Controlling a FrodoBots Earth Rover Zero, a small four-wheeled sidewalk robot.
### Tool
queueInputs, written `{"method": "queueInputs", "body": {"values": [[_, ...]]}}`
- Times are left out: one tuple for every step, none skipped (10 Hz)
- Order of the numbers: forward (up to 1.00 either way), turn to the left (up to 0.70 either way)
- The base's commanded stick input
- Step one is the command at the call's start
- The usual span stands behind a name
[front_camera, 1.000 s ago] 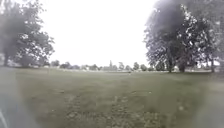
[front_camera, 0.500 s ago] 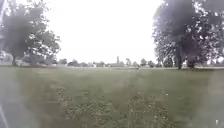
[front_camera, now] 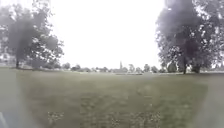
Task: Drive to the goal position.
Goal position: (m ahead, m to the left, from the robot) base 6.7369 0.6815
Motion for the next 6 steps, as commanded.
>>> {"method": "queueInputs", "body": {"values": [[1.0,0.0],[1.0,-0.04],[1.0,-0.31],[1.0,-0.4],[1.0,-0.1],[1.0,0.0]]}}
